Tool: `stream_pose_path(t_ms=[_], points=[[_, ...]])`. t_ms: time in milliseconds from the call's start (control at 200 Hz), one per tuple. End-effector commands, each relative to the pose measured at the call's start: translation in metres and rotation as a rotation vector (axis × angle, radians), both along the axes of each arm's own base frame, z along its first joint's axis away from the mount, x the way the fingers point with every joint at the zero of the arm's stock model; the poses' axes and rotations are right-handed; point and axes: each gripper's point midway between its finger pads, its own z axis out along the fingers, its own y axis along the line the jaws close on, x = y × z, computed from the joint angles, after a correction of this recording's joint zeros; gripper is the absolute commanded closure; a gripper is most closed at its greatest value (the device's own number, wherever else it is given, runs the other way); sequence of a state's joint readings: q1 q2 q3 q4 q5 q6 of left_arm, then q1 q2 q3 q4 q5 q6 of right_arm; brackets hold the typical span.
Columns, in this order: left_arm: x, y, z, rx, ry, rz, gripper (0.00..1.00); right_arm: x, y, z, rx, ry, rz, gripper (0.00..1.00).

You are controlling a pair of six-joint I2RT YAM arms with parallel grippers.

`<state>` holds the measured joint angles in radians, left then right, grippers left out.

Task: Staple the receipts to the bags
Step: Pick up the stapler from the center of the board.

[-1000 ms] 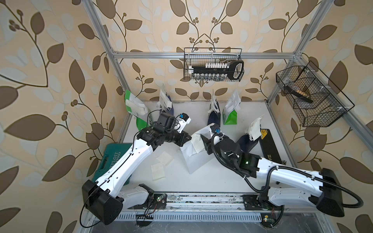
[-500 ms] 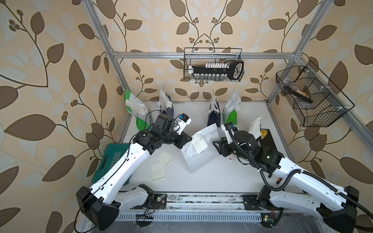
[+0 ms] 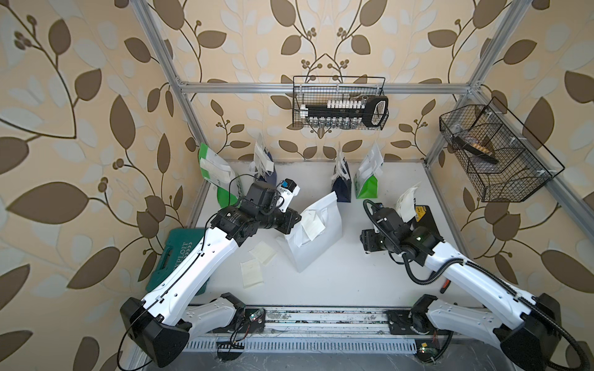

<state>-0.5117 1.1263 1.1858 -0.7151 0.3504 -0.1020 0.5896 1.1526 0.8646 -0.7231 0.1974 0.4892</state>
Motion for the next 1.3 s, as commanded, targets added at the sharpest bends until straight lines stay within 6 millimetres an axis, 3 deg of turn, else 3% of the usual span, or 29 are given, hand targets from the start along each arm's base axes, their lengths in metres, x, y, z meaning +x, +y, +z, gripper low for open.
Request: stream_pose_path(t_ms=[0,180,535,870,1090,1180,1295], points=[[-0.003,0.001,0.022,-0.034,-0.051,0.015,1.0,0.002,-0.008,-0.029,-0.046,0.102,-0.012,0.32],[-0.004,0.004,0.025,-0.032,-0.069,0.019,1.0,0.018,-0.011,-0.061,-0.134,0.2,-0.035,0.35],[-0.008,0.003,0.029,-0.044,-0.08,0.003,1.0,0.037,-0.008,-0.097,-0.175,0.267,-0.053,0.46],[-0.01,0.003,0.029,-0.047,-0.081,-0.005,1.0,0.048,-0.008,-0.109,-0.202,0.293,-0.049,0.66],[-0.009,0.003,0.03,-0.048,-0.081,0.002,1.0,0.057,-0.001,-0.097,-0.164,0.249,-0.042,0.92],[-0.008,0.003,0.031,-0.055,-0.077,0.012,1.0,0.062,0.009,-0.074,-0.153,0.175,-0.014,1.0],[-0.006,0.004,0.032,-0.066,-0.068,0.036,1.0,0.062,0.022,-0.031,-0.103,0.046,0.008,1.0]])
